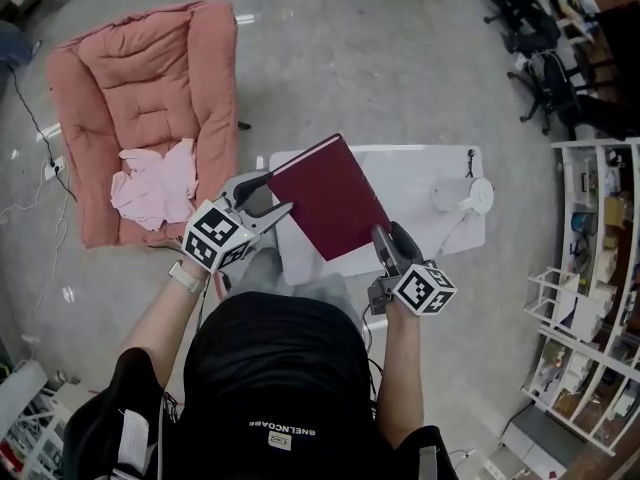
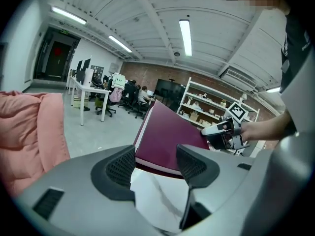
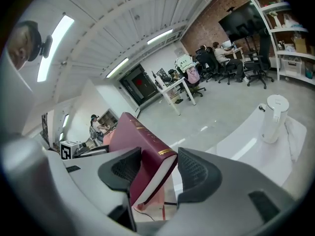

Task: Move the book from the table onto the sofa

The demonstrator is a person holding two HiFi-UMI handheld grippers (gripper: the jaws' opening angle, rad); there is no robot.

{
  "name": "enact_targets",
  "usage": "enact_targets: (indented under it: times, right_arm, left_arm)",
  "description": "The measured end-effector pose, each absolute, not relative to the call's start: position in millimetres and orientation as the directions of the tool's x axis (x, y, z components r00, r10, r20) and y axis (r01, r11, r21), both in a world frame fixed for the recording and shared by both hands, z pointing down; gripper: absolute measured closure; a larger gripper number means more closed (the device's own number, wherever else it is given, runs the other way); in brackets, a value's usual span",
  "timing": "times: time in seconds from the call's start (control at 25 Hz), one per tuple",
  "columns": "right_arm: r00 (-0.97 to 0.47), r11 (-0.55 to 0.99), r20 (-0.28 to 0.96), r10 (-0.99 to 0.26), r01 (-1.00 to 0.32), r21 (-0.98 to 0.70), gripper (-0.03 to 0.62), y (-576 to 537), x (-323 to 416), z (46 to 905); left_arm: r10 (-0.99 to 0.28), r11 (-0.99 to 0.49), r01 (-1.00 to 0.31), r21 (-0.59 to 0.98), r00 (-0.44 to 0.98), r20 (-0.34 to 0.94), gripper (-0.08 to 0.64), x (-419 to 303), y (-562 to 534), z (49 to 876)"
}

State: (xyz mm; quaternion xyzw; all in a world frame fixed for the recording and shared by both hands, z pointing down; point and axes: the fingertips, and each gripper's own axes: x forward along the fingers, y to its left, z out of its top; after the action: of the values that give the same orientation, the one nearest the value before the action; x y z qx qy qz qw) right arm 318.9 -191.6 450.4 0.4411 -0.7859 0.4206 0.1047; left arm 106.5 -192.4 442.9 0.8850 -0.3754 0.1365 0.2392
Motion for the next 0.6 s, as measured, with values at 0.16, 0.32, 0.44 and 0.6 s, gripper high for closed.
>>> enact_targets:
  times: [0.16,0.32,0.44,0.6]
  right_arm:
    - [-0.628,0.307,0.524,-0.576,-0.76,-0.573,0.342,-187.2,293.6,442.3]
    - [-0.667,0.358,0.509,-0.544,-0.733,-0.578,0.342,-184.9,272.0,431.1]
    - [-0.695,0.396,0.502,-0.515,-0.712,-0.58,0.342,-181.6,260.2,426.2]
    - [-0.736,0.451,0.488,-0.47,-0.675,-0.584,0.342,-177.9,244.2,423.4]
  left_arm:
    - [-0.646,-0.565,-0.764,0.31,0.644,0.411,0.302,81.1,-179.6,429.7]
    - [-0.692,-0.519,-0.799,0.303,0.601,0.4,0.302,60.4,-165.4,417.4]
    - [-0.723,-0.481,-0.824,0.298,0.566,0.396,0.302,49.4,-152.1,413.2]
    - [-0.767,-0.42,-0.859,0.293,0.509,0.392,0.302,35.9,-131.7,410.3]
